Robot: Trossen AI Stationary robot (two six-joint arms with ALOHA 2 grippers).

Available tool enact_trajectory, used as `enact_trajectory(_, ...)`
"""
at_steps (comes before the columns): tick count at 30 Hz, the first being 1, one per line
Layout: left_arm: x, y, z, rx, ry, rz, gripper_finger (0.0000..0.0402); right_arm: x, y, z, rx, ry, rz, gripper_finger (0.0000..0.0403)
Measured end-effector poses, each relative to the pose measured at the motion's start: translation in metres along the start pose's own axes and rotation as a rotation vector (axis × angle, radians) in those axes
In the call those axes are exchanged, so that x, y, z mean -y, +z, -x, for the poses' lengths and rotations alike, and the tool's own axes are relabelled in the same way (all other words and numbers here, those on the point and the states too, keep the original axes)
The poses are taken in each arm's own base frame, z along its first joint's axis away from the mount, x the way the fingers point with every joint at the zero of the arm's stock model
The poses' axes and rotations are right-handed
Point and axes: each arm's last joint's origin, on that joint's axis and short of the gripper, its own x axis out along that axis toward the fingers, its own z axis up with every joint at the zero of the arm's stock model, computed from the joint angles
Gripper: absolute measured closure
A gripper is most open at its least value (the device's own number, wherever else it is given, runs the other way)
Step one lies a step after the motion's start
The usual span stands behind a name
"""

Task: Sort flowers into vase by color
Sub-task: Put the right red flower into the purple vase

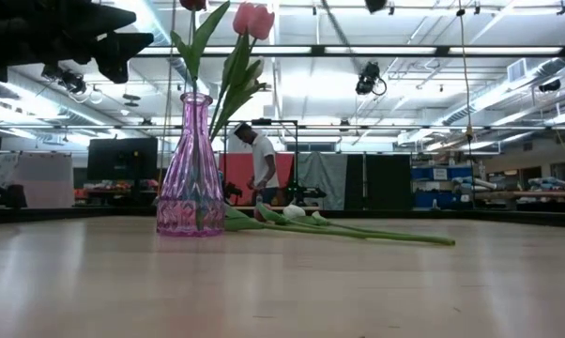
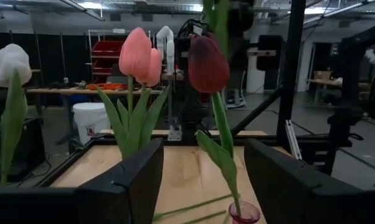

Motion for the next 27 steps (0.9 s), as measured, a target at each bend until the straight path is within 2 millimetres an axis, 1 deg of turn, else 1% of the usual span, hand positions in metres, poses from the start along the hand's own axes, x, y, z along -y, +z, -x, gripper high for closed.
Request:
enact_trajectory(4, 0.000, 0.001, 0.000, 0.006, 0.000, -0.001, 0.0172, -0.008, 0.001, -0.016, 0.108, 0.017, 0.040, 0.0397)
enact_trajectory(7, 0.000, 0.001, 0.000, 0.008, 0.004, 0.002, 0.0172, -0.014, -0.004, -0.030, 0.155, 0.018, 0.070, 0.0397)
enact_trajectory(10, 0.000, 0.001, 0.000, 0.012, 0.006, 0.007, 0.0172, -0.017, -0.008, -0.039, 0.189, 0.017, 0.097, 0.0397)
enact_trajectory(14, 0.000, 0.002, 0.000, 0.026, 0.005, 0.020, 0.0172, -0.020, -0.008, -0.043, 0.237, 0.021, 0.110, 0.0397)
enact_trajectory(20, 0.000, 0.003, 0.000, 0.026, 0.006, 0.021, 0.0172, -0.025, -0.005, -0.044, 0.311, 0.030, 0.132, 0.0397)
enact_trajectory(27, 0.000, 0.002, 0.000, 0.026, 0.009, 0.040, 0.0172, -0.031, -0.013, -0.056, 0.348, 0.044, 0.167, 0.0397)
